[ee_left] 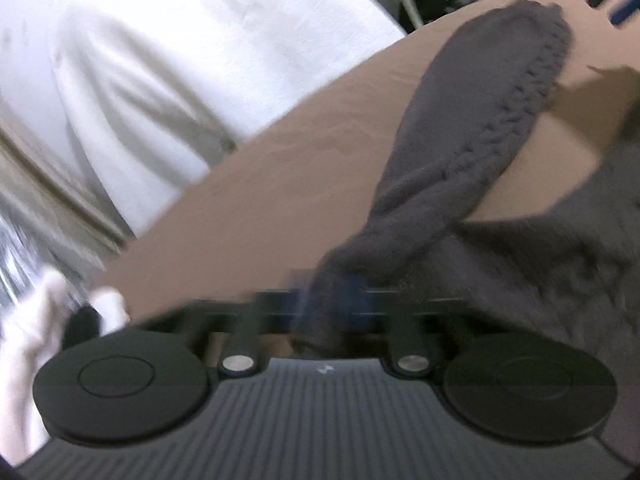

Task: Fold clothes

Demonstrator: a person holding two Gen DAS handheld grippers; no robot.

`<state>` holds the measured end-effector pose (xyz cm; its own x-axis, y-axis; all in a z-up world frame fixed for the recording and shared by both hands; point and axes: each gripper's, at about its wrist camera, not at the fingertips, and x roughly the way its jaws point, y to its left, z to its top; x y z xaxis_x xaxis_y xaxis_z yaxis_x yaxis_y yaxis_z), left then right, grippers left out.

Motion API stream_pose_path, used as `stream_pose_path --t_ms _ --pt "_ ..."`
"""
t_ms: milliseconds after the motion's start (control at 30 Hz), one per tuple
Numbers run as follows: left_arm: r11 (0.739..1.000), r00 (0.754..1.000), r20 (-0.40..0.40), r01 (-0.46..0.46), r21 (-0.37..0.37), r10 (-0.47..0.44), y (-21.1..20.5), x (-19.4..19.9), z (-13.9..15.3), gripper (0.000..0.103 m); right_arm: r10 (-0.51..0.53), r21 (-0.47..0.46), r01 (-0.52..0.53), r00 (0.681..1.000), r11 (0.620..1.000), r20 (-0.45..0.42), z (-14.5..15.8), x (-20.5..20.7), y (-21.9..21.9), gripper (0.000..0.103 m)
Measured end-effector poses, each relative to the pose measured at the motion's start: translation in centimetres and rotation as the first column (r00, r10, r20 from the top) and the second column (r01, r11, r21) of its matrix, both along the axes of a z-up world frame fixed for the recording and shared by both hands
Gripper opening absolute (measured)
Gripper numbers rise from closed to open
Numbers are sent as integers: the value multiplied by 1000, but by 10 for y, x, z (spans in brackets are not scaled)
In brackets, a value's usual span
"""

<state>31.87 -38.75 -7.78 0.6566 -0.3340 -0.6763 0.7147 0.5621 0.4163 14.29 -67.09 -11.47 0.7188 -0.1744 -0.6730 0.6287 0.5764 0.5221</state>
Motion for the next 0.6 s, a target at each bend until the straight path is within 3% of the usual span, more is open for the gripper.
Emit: stream_pose_path --t_ms 67,133,400,433,467,500,600 --pt "994 997 -66 -53 -99 47 9 9 10 5 -35 15 34 999 999 10 -11 9 -6 65" --pt "978 996 -68 -70 -194 58 21 10 20 4 -69 30 69 997 997 20 -22 18 -12 68" --pt "933 989 -116 -128 -336 94 39 0 37 3 -199 71 195 978 978 55 -65 55 -31 72" --pt "930 989 -116 -127 -346 92 40 -2 39 3 -195 43 193 979 980 61 -65 61 -27 65" --pt "926 989 -115 -126 -355 90 42 -4 41 3 -188 15 187 980 982 64 -66 67 -23 35" --pt "923 990 -114 -124 -365 88 44 -6 44 3 -171 -11 172 984 985 55 -64 73 -18 13" --pt "937 995 -57 -97 -337 83 43 -13 45 3 -113 -145 119 992 982 50 -44 80 -1 11"
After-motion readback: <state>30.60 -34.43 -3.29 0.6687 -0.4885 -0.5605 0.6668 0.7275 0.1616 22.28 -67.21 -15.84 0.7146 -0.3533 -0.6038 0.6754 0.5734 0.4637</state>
